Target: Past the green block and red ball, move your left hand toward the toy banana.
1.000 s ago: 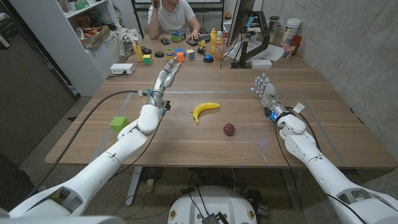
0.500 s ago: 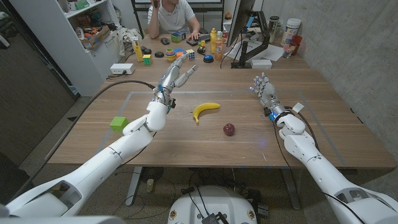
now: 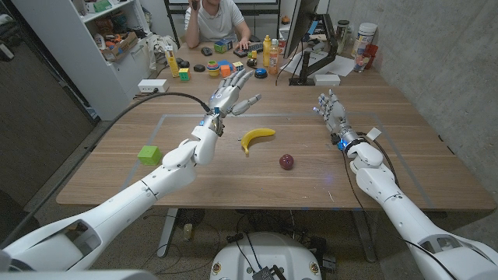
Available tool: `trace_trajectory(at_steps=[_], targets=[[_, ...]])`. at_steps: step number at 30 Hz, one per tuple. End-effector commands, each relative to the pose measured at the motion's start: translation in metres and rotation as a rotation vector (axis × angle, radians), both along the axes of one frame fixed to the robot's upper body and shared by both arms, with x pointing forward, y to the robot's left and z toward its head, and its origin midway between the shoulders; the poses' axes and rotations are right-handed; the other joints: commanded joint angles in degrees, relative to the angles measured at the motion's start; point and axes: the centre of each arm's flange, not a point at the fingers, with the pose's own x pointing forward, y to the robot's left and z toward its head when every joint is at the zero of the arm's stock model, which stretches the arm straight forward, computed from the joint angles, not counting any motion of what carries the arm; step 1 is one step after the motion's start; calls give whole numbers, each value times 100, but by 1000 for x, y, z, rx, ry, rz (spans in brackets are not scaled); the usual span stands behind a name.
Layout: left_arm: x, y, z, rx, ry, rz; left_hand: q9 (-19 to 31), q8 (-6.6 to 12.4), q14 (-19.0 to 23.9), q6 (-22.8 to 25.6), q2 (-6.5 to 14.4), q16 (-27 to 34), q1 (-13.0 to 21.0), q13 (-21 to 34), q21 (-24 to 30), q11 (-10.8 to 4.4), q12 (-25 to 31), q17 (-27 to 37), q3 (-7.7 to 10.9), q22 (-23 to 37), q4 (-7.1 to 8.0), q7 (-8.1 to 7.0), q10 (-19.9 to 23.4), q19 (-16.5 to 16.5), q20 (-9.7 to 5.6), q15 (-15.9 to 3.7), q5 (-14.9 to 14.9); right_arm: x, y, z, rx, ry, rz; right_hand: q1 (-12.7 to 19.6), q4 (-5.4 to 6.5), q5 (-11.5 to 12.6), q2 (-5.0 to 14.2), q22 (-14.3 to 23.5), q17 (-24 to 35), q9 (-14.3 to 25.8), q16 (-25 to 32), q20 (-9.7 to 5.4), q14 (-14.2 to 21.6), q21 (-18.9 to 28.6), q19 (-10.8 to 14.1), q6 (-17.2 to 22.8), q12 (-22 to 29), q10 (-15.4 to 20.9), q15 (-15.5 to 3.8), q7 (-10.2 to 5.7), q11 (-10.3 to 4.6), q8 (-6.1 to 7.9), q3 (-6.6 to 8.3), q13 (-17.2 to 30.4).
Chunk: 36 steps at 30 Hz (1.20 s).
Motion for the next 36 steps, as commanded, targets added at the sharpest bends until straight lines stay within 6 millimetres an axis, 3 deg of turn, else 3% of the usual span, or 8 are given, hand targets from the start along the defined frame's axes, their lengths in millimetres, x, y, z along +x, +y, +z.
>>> trace_trajectory(at_steps=[1, 11, 20, 36], targets=[[8, -11, -12, 168, 28, 160, 31, -20, -241, -90, 24, -28, 33, 21, -54, 27, -14, 30, -8, 12, -20, -19, -82, -66, -1, 50, -21, 1, -7, -1, 25, 0, -1, -13, -10, 38, 599, 8, 21, 16, -3, -486, 14, -24, -223, -14, 12, -13, -140, 0, 33, 30, 12, 29], [25, -22, -30, 157, 113, 93, 37, -27, -274, -218, -12, -44, -34, 30, -70, 26, 26, 43, -82, 19, 5, -16, -129, 27, 63, 21, -60, 4, -6, -3, 15, 4, 5, -16, -11, 36, 590, 8, 20, 16, -7, -476, 18, -45, -215, -19, 9, -14, -136, 1, 28, 27, 1, 29], [39, -35, -44, 155, 204, 40, 43, -14, -307, -280, -66, -66, -88, 34, -80, 23, 57, 44, -157, 21, 19, -18, -124, 131, -74, -68, -89, 5, -6, -4, 13, 4, 7, -17, -12, 35, 587, 9, 20, 16, -8, -473, 29, -64, -207, -21, 11, -7, -131, 1, 28, 25, -8, 28], [47, -53, -72, 254, 368, 19, 51, 20, -328, -252, -100, -81, -137, 35, -102, 54, 75, 44, -214, 24, 37, -15, -117, 166, -90, -66, -107, 3, -5, -8, 13, 7, 9, -20, -12, 35, 586, 10, 19, 16, -16, -469, 41, -116, -189, -23, 9, 0, -110, 0, 35, 23, -28, 28]])
